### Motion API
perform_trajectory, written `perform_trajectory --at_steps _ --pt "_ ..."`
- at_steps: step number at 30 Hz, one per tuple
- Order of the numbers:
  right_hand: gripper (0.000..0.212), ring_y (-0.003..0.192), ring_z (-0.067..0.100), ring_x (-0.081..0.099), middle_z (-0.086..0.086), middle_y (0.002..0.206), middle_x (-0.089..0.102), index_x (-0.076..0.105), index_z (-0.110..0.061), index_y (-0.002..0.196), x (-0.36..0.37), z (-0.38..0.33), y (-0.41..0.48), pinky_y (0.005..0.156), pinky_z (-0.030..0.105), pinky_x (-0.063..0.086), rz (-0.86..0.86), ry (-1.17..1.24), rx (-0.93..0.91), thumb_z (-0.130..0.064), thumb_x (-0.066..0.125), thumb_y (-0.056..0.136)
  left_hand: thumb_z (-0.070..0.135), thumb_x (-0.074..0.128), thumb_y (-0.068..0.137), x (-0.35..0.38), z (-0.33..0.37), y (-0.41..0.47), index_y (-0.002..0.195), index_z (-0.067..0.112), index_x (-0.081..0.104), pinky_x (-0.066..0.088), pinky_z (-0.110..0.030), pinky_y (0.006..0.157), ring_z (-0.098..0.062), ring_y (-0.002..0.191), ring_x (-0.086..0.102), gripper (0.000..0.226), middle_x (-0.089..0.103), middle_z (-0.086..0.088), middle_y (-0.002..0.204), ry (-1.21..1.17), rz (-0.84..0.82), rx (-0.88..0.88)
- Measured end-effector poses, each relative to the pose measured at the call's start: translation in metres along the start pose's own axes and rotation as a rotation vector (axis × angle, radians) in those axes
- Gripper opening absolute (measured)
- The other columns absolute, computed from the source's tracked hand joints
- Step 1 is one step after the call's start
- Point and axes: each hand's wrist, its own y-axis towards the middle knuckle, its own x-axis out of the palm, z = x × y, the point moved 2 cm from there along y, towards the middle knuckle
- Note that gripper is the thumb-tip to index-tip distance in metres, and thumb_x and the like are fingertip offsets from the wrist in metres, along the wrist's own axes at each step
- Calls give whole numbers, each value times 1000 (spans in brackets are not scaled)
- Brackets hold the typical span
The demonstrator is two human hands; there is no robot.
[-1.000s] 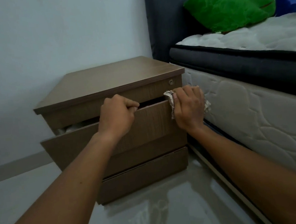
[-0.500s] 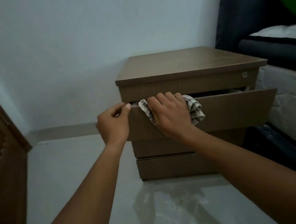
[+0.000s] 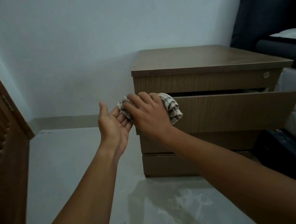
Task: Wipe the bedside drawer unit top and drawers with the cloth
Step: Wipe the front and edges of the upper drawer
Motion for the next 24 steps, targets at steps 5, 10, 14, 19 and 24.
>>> perform_trajectory --at_steps 5,10,14,19,24 --pt "58 148 35 24 6 159 34 46 -15 146 13 9 -31 121 54 13 -32 -106 -245 -23 61 90 76 26 90 -5 -5 -8 139 5 51 41 -43 111 -28 123 60 89 65 -17 128 -30 -49 -59" --pt "61 152 31 9 7 163 18 36 -14 152 30 24 -81 122 53 4 -163 -210 -474 -20 48 92 78 20 88 -6 -6 -12 133 11 61 35 -47 113 -28 126 56 90 63 -14 132 147 -45 -60" --pt "55 153 28 -9 9 162 20 48 -8 144 41 50 -135 123 49 -3 -302 -297 -523 -19 55 90 73 13 93 -4 -6 -15 136 14 59 18 -45 117 -25 136 46 86 54 -9 144 333 -21 -11" --pt "68 152 25 -11 8 163 14 27 -12 155 28 59 -129 123 46 -7 -290 -246 -553 -19 44 89 65 18 97 3 -10 -18 134 17 60 31 -40 110 -20 121 56 74 63 -4 132 398 22 65" --pt "76 152 26 3 9 165 11 12 -17 157 19 46 -94 123 47 2 -187 -180 -435 -18 48 90 55 28 100 27 -10 -17 102 17 69 49 -37 84 -21 99 64 56 69 -5 103 1045 210 499"
